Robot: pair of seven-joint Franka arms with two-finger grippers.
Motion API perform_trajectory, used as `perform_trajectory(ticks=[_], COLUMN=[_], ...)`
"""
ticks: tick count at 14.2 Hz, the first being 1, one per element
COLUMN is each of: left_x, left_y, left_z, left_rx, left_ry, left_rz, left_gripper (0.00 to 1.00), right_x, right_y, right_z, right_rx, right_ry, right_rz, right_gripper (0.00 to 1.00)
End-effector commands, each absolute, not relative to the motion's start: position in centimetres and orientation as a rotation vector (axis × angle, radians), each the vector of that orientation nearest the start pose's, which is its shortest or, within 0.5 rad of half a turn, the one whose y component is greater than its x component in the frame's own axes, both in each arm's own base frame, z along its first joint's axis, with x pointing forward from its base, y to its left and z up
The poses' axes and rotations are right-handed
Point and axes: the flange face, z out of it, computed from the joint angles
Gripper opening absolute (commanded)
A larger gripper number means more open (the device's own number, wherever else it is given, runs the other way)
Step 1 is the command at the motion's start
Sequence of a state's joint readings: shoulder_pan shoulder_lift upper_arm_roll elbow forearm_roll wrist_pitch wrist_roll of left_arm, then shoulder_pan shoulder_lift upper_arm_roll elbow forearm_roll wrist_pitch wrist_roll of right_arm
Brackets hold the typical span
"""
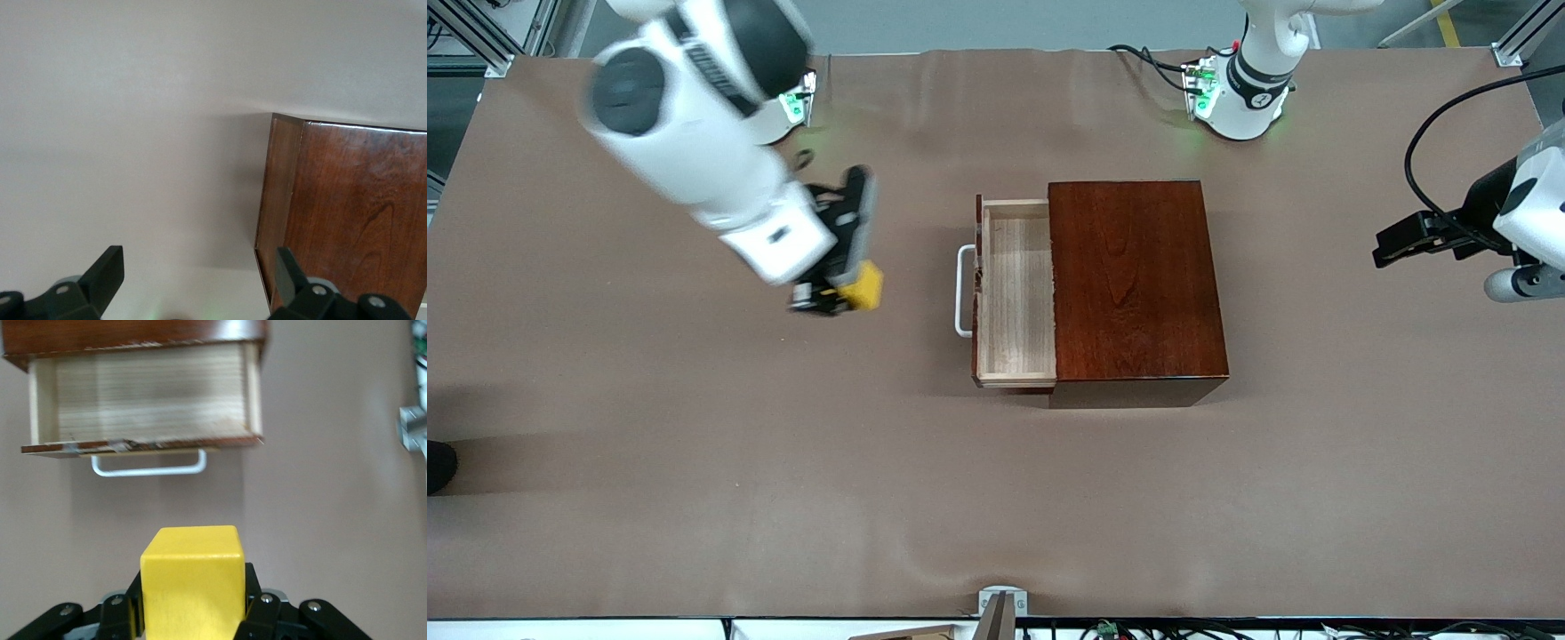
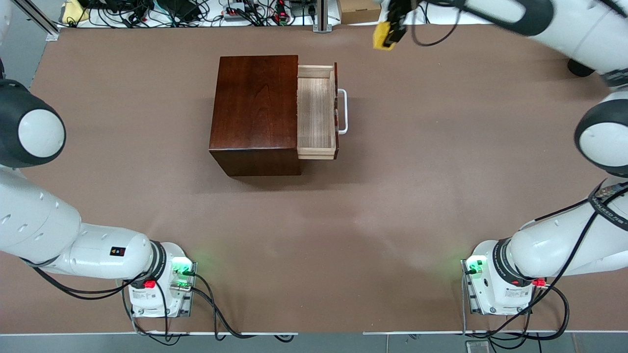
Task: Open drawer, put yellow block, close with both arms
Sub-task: 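Lower the yellow cube into the open drawer with the right gripper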
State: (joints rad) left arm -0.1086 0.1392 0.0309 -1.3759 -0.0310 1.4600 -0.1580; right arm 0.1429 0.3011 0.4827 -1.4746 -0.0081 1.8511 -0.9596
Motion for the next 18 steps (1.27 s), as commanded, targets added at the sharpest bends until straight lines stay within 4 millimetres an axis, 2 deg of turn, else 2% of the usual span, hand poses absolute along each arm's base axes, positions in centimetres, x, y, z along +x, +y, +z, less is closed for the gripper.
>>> perform_trajectory(ticks=[1, 3, 6, 7, 12, 16, 18], left_x=[56.0, 55.9, 56.1, 56.1, 56.1, 56.2, 56.2], left_y=[-4.2, -4.3, -4.3, -4.3, -4.9, -5.1, -5.2], left_z=[62.7, 62.8, 62.6, 62.6, 62.7, 62.6, 62.6], left_rx=[-3.189, -3.187, -3.185, -3.185, -3.176, -3.174, -3.174], left_ry=[0.003, 0.001, 0.001, 0.004, 0.028, 0.033, 0.033], left_rz=[0.008, 0.012, 0.017, 0.017, 0.014, 0.014, 0.014], left_gripper=[1.00, 1.00, 1.00, 1.00, 1.00, 1.00, 1.00], right_x=[54.0, 51.7, 50.0, 49.8, 49.4, 50.4, 50.1], right_y=[41.4, 45.5, 49.6, 50.4, 52.9, 53.4, 53.9], right_z=[51.3, 48.9, 46.1, 45.3, 40.1, 37.8, 36.3], right_rx=[-2.013, -1.937, -1.921, -1.952, -2.053, -2.067, -2.074], right_ry=[-2.335, -2.392, -2.380, -2.364, -2.356, -2.326, -2.326], right_rz=[-0.133, -0.079, -0.040, -0.028, -0.009, -0.063, -0.049], right_gripper=[0.00, 0.00, 0.00, 0.00, 0.00, 0.00, 0.00])
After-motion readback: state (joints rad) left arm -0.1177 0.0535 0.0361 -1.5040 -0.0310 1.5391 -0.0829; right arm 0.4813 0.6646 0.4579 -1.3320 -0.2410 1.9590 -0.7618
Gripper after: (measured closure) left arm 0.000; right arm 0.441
